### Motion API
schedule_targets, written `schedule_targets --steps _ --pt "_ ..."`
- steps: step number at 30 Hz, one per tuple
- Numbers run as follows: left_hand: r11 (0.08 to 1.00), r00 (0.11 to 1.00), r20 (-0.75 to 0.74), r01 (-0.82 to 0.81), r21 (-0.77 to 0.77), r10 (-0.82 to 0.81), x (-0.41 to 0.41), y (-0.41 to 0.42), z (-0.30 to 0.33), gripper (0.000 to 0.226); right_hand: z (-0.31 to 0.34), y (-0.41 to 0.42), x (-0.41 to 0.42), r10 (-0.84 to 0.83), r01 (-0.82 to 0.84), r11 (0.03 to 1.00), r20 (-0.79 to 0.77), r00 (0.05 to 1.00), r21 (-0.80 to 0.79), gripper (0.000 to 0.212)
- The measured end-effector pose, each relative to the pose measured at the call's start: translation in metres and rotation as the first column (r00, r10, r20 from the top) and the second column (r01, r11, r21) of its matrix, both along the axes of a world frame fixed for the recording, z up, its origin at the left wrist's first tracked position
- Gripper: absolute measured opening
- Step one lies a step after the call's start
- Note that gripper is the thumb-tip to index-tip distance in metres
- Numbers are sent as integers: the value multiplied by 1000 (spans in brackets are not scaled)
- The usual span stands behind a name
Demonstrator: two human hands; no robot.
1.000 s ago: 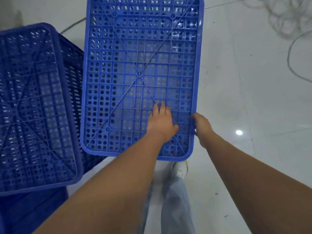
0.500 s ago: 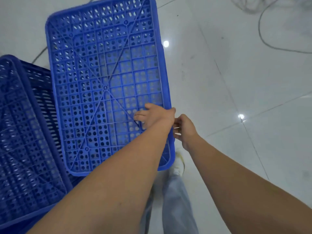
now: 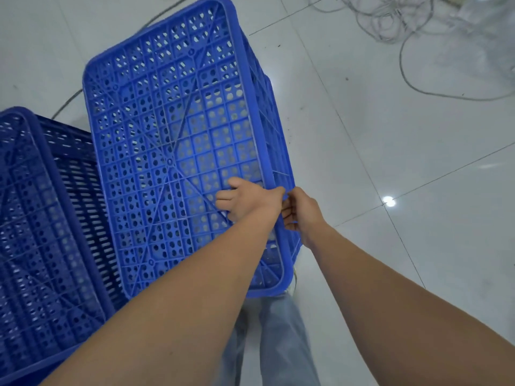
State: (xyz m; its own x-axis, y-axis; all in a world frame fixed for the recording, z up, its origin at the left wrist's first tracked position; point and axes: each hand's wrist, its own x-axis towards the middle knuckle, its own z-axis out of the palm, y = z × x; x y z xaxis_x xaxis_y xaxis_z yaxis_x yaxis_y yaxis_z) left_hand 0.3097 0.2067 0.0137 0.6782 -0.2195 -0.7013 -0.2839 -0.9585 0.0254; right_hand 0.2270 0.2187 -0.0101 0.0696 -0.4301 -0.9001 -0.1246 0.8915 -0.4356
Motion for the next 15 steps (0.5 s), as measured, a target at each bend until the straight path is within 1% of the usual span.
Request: schedule_targets --steps 3,5,9,11,15 --pt "1000 1000 -28 -2 -20 1 11 4 12 87 14 -2 6 39 -39 999 24 999 6 32" --pt "1000 999 -41 6 -30 -7 20 9 19 91 25 -3 11 93 -93 996 40 995 10 34" --pt "999 999 -42 17 -27 -18 39 21 30 91 40 1 18 164 -167 985 77 983 34 38" --pt "999 998 -53 26 -18 -27 48 28 37 92 43 2 19 165 -168 985 69 984 45 38" --pt "998 996 -76 54 9 -54 64 37 51 102 44 4 15 91 -91 994 5 996 64 32"
